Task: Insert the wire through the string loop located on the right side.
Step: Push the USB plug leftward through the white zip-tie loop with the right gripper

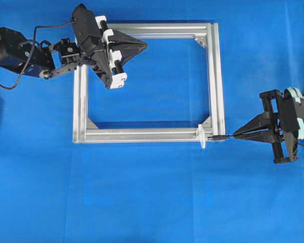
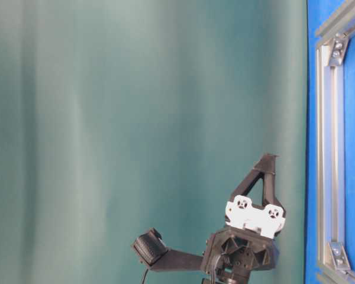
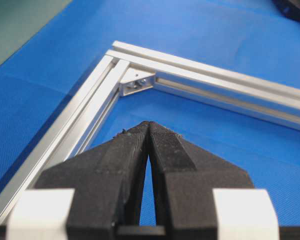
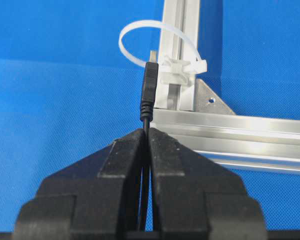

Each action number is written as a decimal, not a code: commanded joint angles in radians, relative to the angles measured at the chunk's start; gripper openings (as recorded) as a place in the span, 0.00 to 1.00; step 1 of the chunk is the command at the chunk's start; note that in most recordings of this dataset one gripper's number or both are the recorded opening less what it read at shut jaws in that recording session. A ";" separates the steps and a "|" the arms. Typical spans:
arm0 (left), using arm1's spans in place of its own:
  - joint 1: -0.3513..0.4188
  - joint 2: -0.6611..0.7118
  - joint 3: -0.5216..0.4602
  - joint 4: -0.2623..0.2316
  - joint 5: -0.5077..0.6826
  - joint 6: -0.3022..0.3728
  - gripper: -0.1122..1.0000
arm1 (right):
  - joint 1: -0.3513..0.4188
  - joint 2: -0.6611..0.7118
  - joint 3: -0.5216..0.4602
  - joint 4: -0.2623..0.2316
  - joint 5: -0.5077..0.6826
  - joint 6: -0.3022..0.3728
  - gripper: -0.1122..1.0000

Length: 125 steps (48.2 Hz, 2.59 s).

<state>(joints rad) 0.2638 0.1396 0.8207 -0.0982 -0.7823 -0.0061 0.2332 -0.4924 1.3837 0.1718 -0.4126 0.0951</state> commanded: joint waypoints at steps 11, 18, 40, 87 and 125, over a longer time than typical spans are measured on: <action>-0.002 -0.029 -0.018 0.003 -0.011 0.002 0.10 | -0.003 -0.003 -0.011 -0.003 -0.026 -0.002 0.07; -0.002 -0.029 -0.018 0.003 -0.011 0.000 0.10 | -0.003 -0.003 -0.011 -0.003 -0.029 -0.002 0.07; -0.003 -0.029 -0.018 0.003 -0.011 0.000 0.10 | -0.005 -0.002 -0.011 -0.003 -0.031 -0.002 0.07; -0.003 -0.029 -0.018 0.003 -0.015 0.000 0.10 | -0.005 0.124 -0.066 0.000 -0.123 0.000 0.07; -0.026 -0.031 -0.011 0.005 -0.057 0.000 0.10 | -0.017 0.364 -0.218 0.003 -0.210 0.000 0.07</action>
<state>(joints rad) 0.2485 0.1381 0.8222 -0.0966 -0.8268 -0.0061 0.2194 -0.1197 1.1796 0.1718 -0.6121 0.0951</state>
